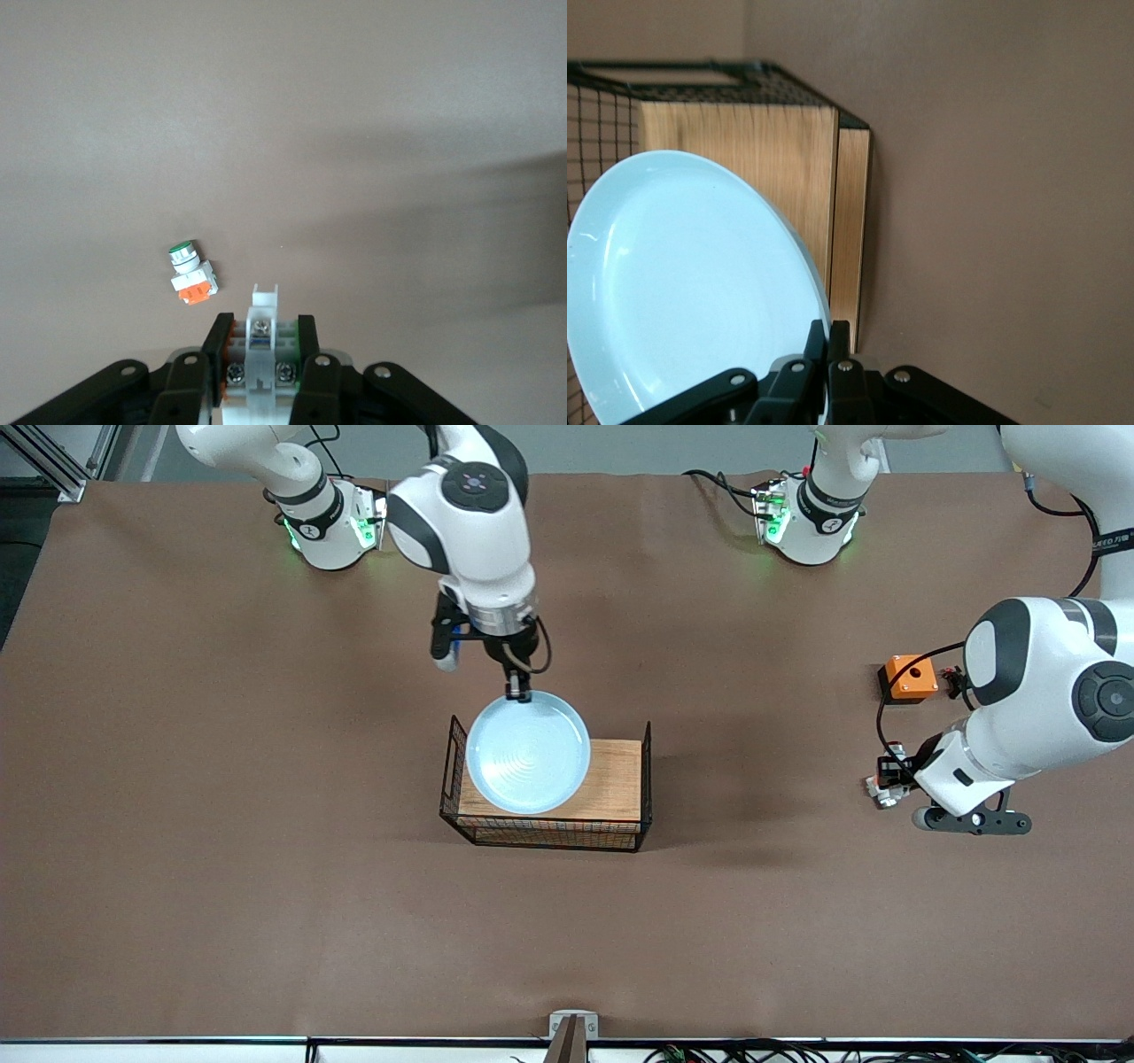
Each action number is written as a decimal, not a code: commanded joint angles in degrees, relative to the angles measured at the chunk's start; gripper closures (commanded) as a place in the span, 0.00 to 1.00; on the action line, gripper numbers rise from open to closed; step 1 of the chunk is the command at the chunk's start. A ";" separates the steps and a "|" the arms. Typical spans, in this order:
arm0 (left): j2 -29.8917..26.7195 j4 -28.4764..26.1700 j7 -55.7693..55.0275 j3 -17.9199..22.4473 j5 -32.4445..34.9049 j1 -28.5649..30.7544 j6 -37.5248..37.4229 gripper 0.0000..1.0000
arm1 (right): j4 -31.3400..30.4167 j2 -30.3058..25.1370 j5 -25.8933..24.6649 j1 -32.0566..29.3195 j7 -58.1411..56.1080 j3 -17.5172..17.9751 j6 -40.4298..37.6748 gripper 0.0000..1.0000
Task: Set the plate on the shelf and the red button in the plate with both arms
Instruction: 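Carry the plate over the wooden tray and lower it in, then open the right gripper while the left gripper carries the button toward the plate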
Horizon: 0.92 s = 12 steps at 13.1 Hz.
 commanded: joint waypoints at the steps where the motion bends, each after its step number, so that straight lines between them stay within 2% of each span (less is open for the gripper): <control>1: 0.63 1.16 -1.05 0.03 0.16 -0.30 -1.02 0.84 | 4.77 4.34 -3.79 1.51 4.90 -0.63 -1.12 1.00; 5: -0.24 2.47 -2.62 -0.32 0.16 -0.39 -1.37 0.84 | 6.52 6.72 -4.76 2.48 7.10 -0.72 -0.94 1.00; 7: -0.95 5.54 -6.47 -1.20 0.07 -1.00 -5.74 0.84 | 7.23 7.60 -5.03 2.74 7.28 -0.72 -1.03 1.00; 10: -0.95 11.34 -14.73 -4.97 0.07 -1.27 -12.08 0.84 | 7.14 8.13 -5.38 2.74 7.28 -0.90 -1.03 1.00; 12: -1.04 13.37 -21.75 -7.78 0.07 -1.27 -13.49 0.84 | 7.14 8.30 -5.91 2.65 7.37 -0.90 -0.94 1.00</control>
